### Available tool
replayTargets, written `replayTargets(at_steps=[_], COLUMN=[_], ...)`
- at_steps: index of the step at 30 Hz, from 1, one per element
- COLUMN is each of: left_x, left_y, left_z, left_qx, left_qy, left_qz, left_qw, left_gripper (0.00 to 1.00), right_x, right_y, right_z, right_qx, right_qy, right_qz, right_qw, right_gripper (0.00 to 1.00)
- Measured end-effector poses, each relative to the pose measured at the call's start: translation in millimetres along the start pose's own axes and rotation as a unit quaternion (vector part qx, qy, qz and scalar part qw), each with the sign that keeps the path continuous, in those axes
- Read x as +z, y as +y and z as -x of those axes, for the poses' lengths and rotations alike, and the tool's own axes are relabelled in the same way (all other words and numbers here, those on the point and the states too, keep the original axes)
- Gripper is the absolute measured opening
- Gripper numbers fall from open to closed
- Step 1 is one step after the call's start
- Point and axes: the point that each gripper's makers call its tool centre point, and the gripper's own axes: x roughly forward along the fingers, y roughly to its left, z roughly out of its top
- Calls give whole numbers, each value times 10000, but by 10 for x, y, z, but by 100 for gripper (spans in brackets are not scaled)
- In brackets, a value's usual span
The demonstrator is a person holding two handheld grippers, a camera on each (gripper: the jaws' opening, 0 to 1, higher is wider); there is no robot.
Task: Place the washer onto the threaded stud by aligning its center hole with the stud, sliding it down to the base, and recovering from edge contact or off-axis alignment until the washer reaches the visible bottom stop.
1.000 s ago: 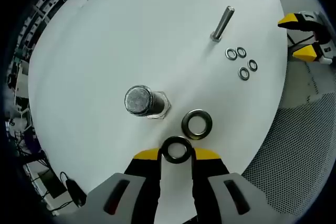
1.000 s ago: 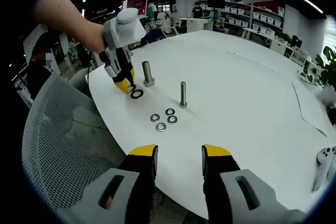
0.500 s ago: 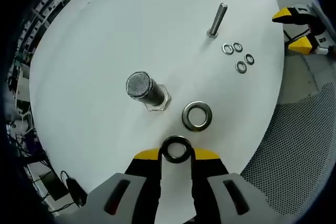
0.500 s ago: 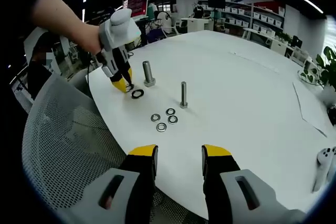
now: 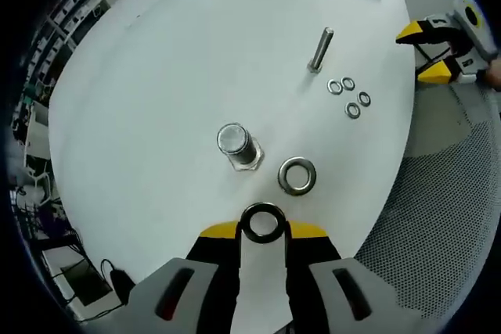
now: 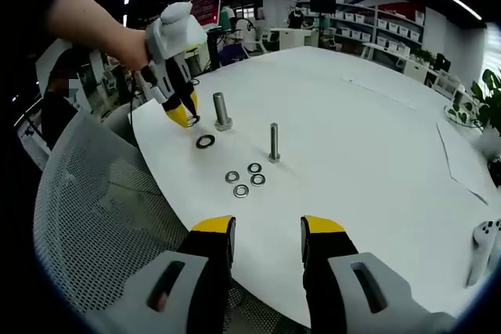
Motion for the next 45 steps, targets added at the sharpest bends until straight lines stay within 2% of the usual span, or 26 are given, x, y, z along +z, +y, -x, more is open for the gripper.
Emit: replayTargets(at_steps=[12, 16, 21, 33, 45], left_x=[200, 278, 389, 609, 650], left_y=[92, 89, 104, 133, 132], left_z=[247, 333, 407, 454, 361], left_qx=[12, 106, 84, 76, 40], left_qy=[-198, -176, -243, -291, -92], left_qz=[-216, -712, -762, -972, -1146], left_qw=[9996, 9973, 9968, 9948, 9934], left_gripper=[19, 19, 19, 19, 19], right_x=[-2, -1, 6, 13, 22], right_y=[2, 7, 14, 13, 16], right_z=[-1, 0, 2, 5, 8], right_qx=[9, 15, 30, 35, 41], right_qy=[8, 7, -8, -38, -46], right_qz=[-7, 3, -10, -55, -59], right_qw=[10000, 10000, 10000, 10000, 10000], right_gripper=[36, 36, 36, 36, 36])
